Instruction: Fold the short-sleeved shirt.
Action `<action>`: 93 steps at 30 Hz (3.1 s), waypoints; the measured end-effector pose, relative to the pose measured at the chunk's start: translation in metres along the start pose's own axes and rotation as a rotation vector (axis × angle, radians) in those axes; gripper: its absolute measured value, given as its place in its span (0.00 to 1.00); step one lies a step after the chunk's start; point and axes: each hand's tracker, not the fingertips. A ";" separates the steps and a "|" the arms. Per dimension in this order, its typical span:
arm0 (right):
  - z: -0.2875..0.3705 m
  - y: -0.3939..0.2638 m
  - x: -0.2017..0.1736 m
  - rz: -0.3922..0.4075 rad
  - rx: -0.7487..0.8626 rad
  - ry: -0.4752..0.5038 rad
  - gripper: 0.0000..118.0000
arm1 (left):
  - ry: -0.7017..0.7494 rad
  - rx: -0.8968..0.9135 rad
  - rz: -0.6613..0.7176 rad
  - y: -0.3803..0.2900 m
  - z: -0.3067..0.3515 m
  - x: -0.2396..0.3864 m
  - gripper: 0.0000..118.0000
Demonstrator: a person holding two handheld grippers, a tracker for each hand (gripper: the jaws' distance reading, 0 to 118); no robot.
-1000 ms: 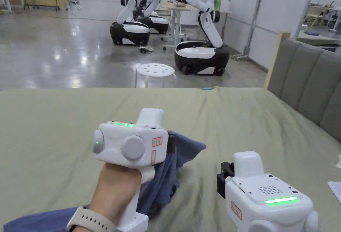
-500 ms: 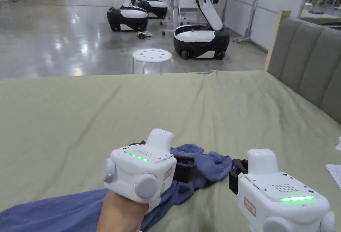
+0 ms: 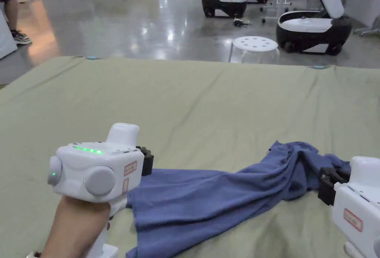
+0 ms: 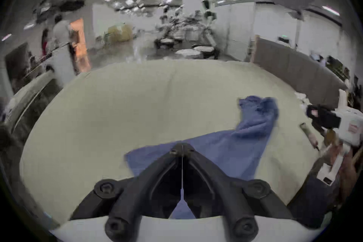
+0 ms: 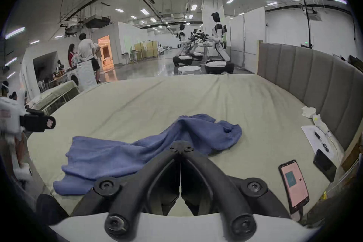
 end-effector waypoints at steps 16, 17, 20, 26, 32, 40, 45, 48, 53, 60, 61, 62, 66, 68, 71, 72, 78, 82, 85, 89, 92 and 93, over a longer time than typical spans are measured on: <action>-0.036 0.000 0.035 0.009 -0.085 -0.081 0.03 | 0.133 -0.271 -0.001 -0.017 -0.141 -0.031 0.44; -0.038 0.000 0.050 0.004 -0.092 -0.106 0.03 | 0.133 -0.283 0.004 -0.019 -0.144 -0.031 0.29; -0.054 0.002 0.092 -0.029 -0.122 -0.191 0.03 | 0.096 -0.270 -0.002 -0.025 -0.134 -0.022 0.12; -0.128 0.015 0.167 -0.150 -0.259 -0.165 0.23 | 0.053 -0.188 -0.017 -0.006 -0.106 -0.009 0.02; -0.200 0.023 0.191 -0.204 -0.325 -0.126 0.89 | 0.050 -0.130 -0.019 0.020 -0.074 -0.002 0.02; -0.226 0.011 0.167 -0.099 -0.405 -0.173 0.07 | 0.062 -0.149 0.025 0.019 -0.092 -0.004 0.02; -0.181 0.049 0.166 -0.161 -0.325 -0.130 0.07 | 0.075 -0.153 0.011 0.026 -0.095 -0.018 0.01; -0.146 0.091 0.166 -0.180 -0.257 -0.084 0.07 | 0.100 -0.089 0.007 0.049 -0.074 -0.032 0.00; -0.077 0.173 0.141 -0.192 -0.092 -0.020 0.07 | 0.137 0.078 -0.001 0.111 -0.019 -0.048 0.00; -0.013 0.284 0.106 -0.130 0.092 0.018 0.07 | 0.210 0.290 -0.028 0.212 0.052 -0.064 0.00; -0.007 0.302 0.104 -0.137 0.122 0.017 0.07 | 0.211 0.323 -0.006 0.229 0.063 -0.069 0.00; -0.001 0.318 0.102 -0.135 0.150 0.009 0.07 | 0.220 0.357 0.004 0.242 0.072 -0.070 0.00; 0.022 0.381 0.101 -0.142 0.286 -0.019 0.07 | 0.244 0.457 0.015 0.299 0.103 -0.075 0.00; 0.027 0.405 0.100 -0.139 0.303 -0.023 0.07 | 0.266 0.479 -0.001 0.321 0.111 -0.076 0.00; 0.026 0.428 0.101 -0.118 0.329 -0.056 0.07 | 0.270 0.517 -0.005 0.346 0.106 -0.082 0.00; 0.023 0.430 0.101 -0.111 0.336 -0.059 0.07 | 0.270 0.523 0.000 0.349 0.103 -0.083 0.00; -0.031 0.393 0.111 -0.137 0.283 -0.087 0.07 | 0.283 0.454 -0.017 0.328 0.038 -0.075 0.00; -0.083 0.329 0.117 -0.122 0.200 -0.149 0.07 | 0.280 0.390 0.018 0.285 -0.032 -0.083 0.00; -0.094 0.292 0.123 -0.137 0.184 -0.164 0.07 | 0.256 0.362 0.045 0.257 -0.052 -0.084 0.00; -0.066 0.255 0.138 -0.183 0.147 -0.109 0.07 | 0.200 0.316 0.027 0.217 -0.029 -0.073 0.00; -0.039 0.219 0.146 -0.148 0.115 -0.083 0.07 | 0.145 0.282 0.020 0.187 -0.012 -0.083 0.00; -0.026 0.201 0.149 -0.143 0.106 -0.077 0.07 | 0.129 0.277 0.031 0.169 -0.003 -0.084 0.00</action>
